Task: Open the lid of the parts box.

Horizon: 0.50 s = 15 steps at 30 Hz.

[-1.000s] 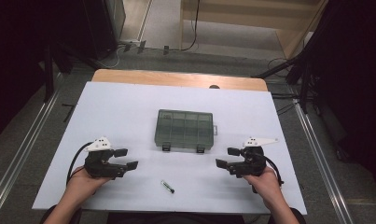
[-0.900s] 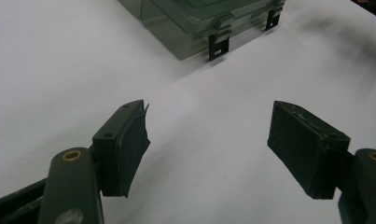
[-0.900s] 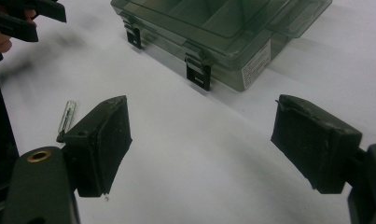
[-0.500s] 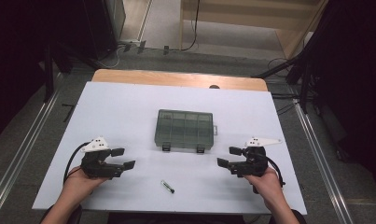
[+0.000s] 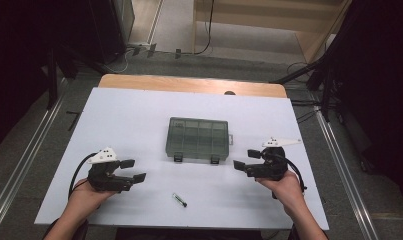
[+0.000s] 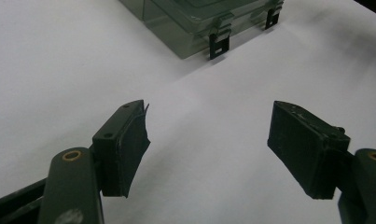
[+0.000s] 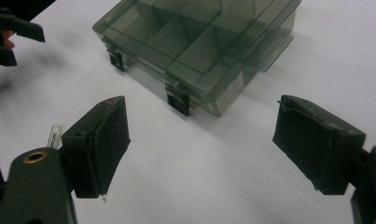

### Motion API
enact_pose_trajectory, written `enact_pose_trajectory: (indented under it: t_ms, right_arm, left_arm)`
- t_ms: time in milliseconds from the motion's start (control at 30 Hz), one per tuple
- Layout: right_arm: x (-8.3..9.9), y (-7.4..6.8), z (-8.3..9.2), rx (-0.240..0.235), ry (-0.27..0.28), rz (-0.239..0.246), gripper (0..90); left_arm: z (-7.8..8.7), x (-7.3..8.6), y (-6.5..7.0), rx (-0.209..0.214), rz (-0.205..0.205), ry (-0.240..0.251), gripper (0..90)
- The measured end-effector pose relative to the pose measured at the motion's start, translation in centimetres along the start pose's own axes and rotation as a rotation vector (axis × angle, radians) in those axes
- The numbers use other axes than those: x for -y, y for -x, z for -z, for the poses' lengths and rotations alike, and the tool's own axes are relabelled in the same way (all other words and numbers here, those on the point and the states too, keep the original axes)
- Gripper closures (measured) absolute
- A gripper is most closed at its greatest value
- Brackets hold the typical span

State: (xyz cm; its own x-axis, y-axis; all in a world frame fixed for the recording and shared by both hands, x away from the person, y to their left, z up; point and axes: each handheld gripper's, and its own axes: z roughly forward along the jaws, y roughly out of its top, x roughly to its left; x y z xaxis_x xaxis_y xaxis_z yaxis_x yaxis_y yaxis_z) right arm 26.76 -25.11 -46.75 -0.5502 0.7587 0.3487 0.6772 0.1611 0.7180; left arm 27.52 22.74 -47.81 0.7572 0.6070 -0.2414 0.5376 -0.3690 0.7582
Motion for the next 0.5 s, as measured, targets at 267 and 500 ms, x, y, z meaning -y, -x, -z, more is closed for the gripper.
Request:
enact_pose_trajectory:
  t_ms: [267, 500]
  right_arm:
    - [-1.3, 0.3, -0.1, 0.011, 0.004, 0.001, 20.2]
    - [-1.7, -0.1, -1.6, 0.031, -0.017, 0.010, 22.5]
  left_arm:
    - [-0.2, -0.2, 0.0, 0.006, -0.007, -0.009, 27.9]
    - [-0.4, -0.3, 0.0, 0.019, -0.010, -0.002, 27.8]
